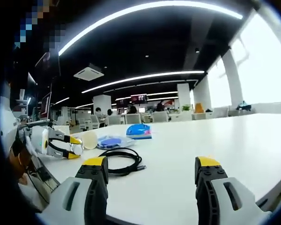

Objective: Arrange the tabletop items into an orderly group along one side of the table until the central work area is clear of visible clutter.

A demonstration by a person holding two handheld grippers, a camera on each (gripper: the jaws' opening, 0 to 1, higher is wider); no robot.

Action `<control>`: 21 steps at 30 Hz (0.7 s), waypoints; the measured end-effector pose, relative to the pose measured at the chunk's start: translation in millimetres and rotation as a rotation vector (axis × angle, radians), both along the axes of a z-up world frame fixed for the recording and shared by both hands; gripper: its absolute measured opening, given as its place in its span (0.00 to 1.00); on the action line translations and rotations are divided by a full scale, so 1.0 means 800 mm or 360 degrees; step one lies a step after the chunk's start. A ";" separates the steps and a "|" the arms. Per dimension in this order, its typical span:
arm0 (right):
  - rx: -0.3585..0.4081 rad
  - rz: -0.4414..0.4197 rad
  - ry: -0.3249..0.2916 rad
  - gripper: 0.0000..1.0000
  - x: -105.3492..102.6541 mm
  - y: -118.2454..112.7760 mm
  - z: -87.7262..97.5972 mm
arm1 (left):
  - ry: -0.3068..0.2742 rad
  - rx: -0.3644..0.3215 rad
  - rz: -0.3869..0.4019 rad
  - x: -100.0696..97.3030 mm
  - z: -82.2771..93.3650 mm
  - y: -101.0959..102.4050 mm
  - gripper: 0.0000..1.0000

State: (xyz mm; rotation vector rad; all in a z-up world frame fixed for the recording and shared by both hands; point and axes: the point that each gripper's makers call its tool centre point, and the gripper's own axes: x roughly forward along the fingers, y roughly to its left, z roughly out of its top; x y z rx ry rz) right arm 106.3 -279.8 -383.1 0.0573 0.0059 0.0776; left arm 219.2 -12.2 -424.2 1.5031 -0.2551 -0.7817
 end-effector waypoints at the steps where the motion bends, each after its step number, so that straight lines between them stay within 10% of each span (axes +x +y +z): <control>1: -0.0004 0.0002 0.0002 0.73 0.000 0.000 0.000 | 0.0005 -0.0013 0.0002 0.000 0.000 0.000 0.23; 21: 0.0013 -0.0014 -0.0026 0.73 -0.008 -0.003 0.001 | -0.0025 -0.0077 0.0034 -0.002 0.008 0.004 0.22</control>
